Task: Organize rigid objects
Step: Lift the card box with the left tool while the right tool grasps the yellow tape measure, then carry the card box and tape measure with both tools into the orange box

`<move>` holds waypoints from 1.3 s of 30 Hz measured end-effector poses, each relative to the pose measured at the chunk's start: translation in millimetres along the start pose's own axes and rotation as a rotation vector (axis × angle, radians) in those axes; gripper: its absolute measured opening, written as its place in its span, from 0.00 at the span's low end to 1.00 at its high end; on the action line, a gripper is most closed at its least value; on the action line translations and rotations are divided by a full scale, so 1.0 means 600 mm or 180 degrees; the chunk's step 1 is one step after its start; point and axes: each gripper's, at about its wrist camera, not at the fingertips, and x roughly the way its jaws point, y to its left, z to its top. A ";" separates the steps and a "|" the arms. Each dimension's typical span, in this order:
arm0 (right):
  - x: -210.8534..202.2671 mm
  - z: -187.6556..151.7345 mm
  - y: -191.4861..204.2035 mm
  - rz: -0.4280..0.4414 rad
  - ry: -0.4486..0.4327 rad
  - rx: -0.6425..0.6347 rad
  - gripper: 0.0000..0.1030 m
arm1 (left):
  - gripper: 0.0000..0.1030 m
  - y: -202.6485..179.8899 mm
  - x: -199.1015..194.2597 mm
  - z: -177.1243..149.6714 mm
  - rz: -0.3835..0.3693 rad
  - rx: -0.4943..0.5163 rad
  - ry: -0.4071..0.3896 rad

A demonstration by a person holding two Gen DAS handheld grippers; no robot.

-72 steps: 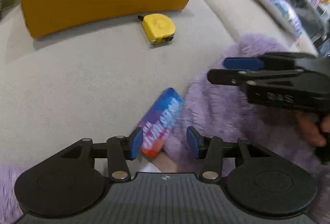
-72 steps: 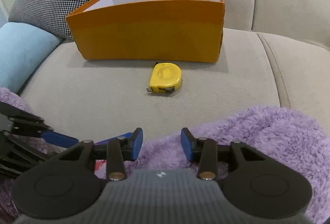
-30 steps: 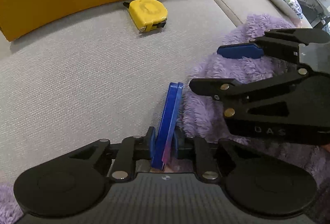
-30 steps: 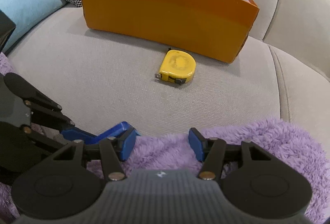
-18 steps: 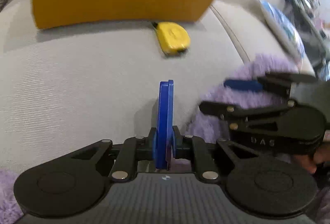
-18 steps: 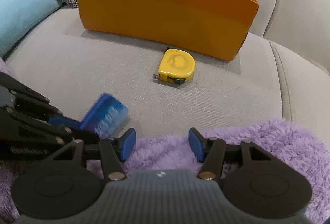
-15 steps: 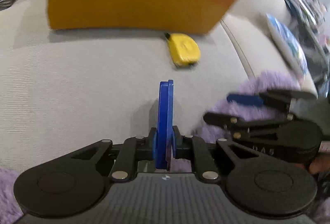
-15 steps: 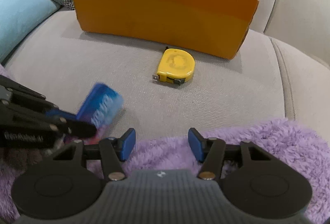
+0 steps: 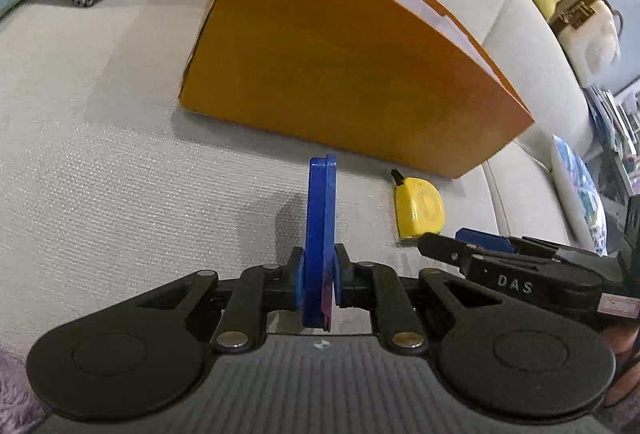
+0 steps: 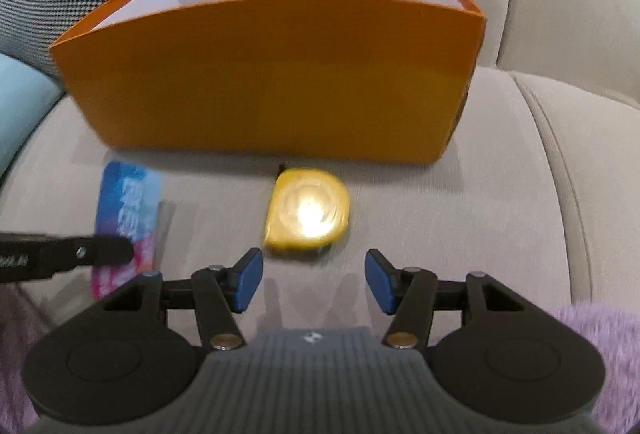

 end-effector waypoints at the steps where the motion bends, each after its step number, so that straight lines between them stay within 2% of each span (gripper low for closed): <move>1: 0.005 0.002 -0.001 0.0011 0.0009 0.0021 0.58 | 0.14 0.003 0.002 0.002 -0.0004 -0.0016 0.0005; 4: 0.018 0.006 -0.010 0.0084 0.0012 0.0128 0.63 | 0.14 0.009 0.013 0.009 -0.0007 -0.0062 0.0024; 15: 0.052 0.041 -0.020 0.0294 0.0026 0.0338 0.65 | 0.15 0.026 0.015 0.009 -0.0029 -0.0175 0.0001; 19: 0.058 0.040 -0.006 0.0147 0.0022 0.0175 0.56 | 0.18 0.022 0.026 0.011 0.0003 -0.0261 0.0055; 24: 0.059 0.034 0.002 0.0131 0.0005 0.0066 0.56 | 0.20 0.010 0.039 0.016 0.0080 -0.0246 0.0074; 27: 0.056 0.031 0.005 0.0118 -0.0003 0.0023 0.56 | 0.15 0.005 0.041 0.016 0.0068 -0.0198 0.0054; 32: 0.040 0.028 0.010 0.0201 0.0015 -0.0045 0.55 | 0.14 -0.003 0.028 0.008 0.0126 -0.0083 0.0027; 39: -0.026 0.038 0.002 0.0339 -0.0087 -0.0250 0.55 | 0.14 -0.020 -0.029 0.003 -0.0005 -0.0054 -0.0088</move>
